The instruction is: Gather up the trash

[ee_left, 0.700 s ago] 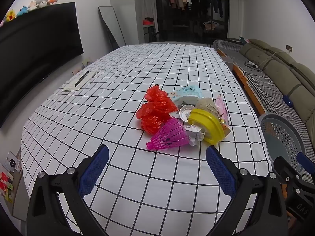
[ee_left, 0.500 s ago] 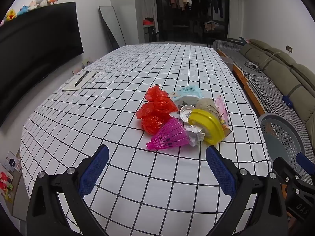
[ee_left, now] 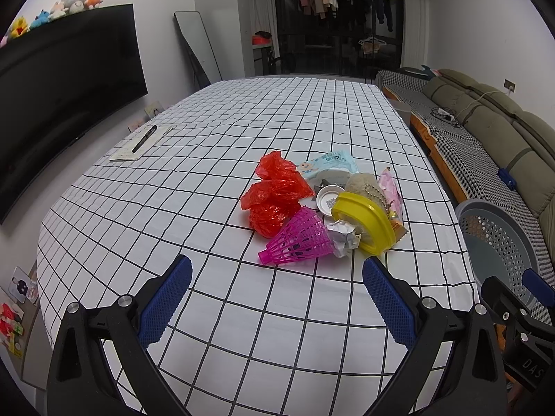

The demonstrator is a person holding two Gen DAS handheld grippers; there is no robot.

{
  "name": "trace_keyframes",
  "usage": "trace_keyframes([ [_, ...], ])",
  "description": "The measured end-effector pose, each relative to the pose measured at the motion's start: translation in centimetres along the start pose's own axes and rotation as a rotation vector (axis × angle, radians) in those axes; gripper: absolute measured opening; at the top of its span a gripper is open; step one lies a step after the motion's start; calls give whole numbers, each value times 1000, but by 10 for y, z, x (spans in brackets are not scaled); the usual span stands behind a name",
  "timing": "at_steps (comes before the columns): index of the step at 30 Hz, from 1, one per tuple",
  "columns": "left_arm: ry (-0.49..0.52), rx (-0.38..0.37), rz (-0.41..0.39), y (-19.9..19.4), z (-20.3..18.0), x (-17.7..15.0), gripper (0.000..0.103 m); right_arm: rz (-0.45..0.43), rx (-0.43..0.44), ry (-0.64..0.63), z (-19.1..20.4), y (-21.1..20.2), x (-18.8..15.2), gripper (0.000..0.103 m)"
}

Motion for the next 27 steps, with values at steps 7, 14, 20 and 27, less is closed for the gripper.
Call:
trace_keyframes([
  [7,2,0,1,0,0,0,97,0,1,1,-1,-1,0,93],
  [14,2,0,1,0,-1,-1,97,-2,4,-2,0,1,0,93],
  [20,1,2,0,0,-1,-1,97,-2,3,-2,0,2,0,93],
  [27,4,2,2,1,0,-1,97,-2,5,-3,2,-3,0,93],
])
Point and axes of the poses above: each gripper's, at about its wrist camera, not at the fingertips, and y roughly the way its jaws point, z to its left, x to its top, the point moved 7 cm from there along y, roughly the way its jaws point, and after that the axes turned 4 degrees about -x, right-handed, at the moved point
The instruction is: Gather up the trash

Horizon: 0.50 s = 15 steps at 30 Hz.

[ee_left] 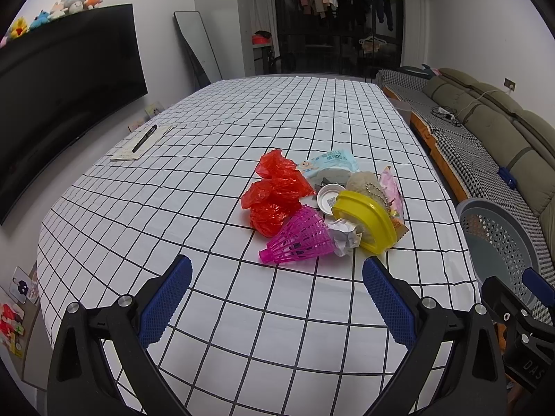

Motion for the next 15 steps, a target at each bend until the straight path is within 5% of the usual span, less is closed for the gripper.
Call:
trace_keyframes([
  [15,-16,23,35,18,13,0,97,39,44,-21,8,20,6,93],
])
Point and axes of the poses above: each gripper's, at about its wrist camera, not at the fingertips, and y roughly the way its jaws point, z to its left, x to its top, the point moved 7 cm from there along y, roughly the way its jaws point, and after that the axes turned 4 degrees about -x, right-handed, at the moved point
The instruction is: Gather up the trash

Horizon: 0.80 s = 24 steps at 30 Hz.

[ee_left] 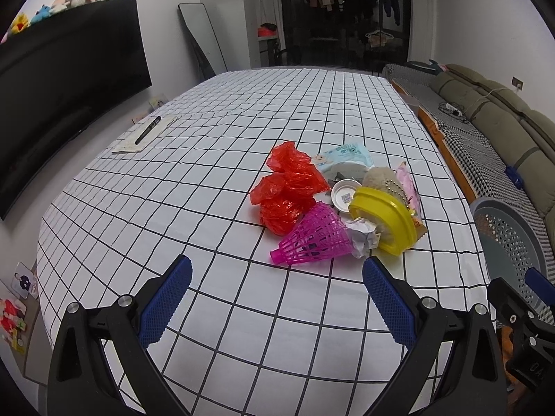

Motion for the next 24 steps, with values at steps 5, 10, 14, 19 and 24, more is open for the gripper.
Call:
trace_keyframes([
  [5,-17,15,10,10,12,4,97,22,14,-21,9,18,17,93],
  [10,-34,28,17,20,22,7,97,76,18,-39,18,43,33,93],
  [14,-49,32,25,28,30,10,97,135,26,-42,24,68,42,93],
  [19,-61,29,35,34,35,12,97,185,22,-63,32,89,44,93],
  [24,-54,20,49,39,33,11,97,211,-15,-73,26,98,39,93],
])
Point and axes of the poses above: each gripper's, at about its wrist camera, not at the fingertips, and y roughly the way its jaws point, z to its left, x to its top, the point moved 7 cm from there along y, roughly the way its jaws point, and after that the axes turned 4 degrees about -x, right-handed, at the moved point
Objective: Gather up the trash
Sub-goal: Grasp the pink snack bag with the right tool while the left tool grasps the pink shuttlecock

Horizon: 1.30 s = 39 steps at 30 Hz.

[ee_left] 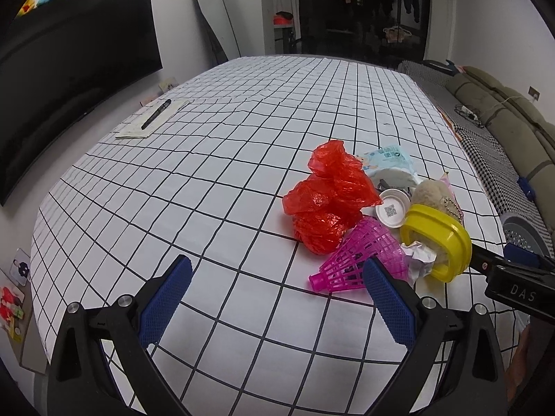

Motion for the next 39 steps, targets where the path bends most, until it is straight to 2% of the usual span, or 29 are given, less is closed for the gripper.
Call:
trace_keyframes([
  [6,0,-13,7,6,-2,-1,97,0,-34,54,-29,0,5,93],
  [12,0,-23,16,11,-4,0,97,-29,-42,39,-27,-2,18,93],
  [21,-10,-15,20,11,5,-1,97,42,-64,22,-19,36,30,92],
  [24,-12,-25,29,11,7,-2,97,43,-95,-7,-15,40,32,80],
  [27,-8,-39,32,11,8,-3,97,39,-90,-15,-13,39,35,67],
  [31,-1,-66,39,12,6,-5,97,29,-107,-30,-12,36,36,35],
  [39,69,-120,69,11,-11,-16,97,14,-22,61,-26,11,15,33],
])
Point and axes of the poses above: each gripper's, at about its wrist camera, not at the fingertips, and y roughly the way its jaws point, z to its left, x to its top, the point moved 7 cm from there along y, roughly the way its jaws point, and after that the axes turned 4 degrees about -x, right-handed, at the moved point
